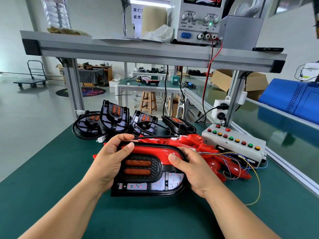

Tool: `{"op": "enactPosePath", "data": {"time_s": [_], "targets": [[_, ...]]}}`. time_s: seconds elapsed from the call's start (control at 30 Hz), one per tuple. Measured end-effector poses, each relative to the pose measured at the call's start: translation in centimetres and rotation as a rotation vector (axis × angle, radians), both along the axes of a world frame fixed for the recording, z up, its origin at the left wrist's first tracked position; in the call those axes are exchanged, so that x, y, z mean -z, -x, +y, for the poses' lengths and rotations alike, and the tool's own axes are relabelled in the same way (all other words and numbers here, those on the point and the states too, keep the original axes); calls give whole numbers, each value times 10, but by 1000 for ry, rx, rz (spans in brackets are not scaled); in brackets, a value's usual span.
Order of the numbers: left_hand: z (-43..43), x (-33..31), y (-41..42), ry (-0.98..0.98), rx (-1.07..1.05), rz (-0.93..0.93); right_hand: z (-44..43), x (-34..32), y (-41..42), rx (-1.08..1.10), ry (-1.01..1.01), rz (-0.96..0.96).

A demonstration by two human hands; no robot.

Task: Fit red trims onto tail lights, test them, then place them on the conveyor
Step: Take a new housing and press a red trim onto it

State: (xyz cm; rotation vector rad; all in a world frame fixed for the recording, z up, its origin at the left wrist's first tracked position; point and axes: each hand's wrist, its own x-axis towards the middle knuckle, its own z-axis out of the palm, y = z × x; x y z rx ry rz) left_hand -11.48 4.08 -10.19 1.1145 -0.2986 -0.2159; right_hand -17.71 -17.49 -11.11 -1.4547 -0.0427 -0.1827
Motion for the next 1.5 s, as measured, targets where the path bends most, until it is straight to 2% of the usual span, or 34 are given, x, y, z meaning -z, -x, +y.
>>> {"op": "enactPosePath", "data": {"time_s": [0.17, 0.3, 0.43, 0.63, 0.77, 0.87, 0.93, 1.03, 1.1, 1.17, 1.3, 1.37, 1.5], "targets": [[0, -1, 1, 33, 36, 57, -2, -4, 1, -127, -122, 67], [4, -2, -2, 60, 88, 70, 1, -3, 1, -65, -178, 94], [4, -4, -5, 21, 20, 33, 5, -5, 1, -26, -193, 51], [8, -8, -5, 14, 67, 11, 5, -9, 4, -70, -212, 18], [8, -10, 2, -117, 199, 4, -1, -18, 5, -78, -181, -45], [4, -12, 5, -181, 139, 26, -11, -27, 7, -76, -124, -28], [7, -15, 1, -154, 59, 47, -29, -36, 11, 39, -22, -18], [20, -19, -11, -32, -52, 108, -63, -40, 20, 360, 475, 55], [27, -19, -18, 15, -90, 153, -76, -40, 24, 384, 860, 149], [29, -17, -22, 41, -97, 167, -79, -40, 26, 299, 1128, 250], [29, -14, -25, 51, -99, 152, -72, -40, 27, 124, 1366, 426], [27, -13, -24, 34, -95, 152, -67, -36, 26, 65, 1424, 477], [23, -11, -21, 17, -85, 157, -65, -31, 23, 115, 1387, 385]]}}
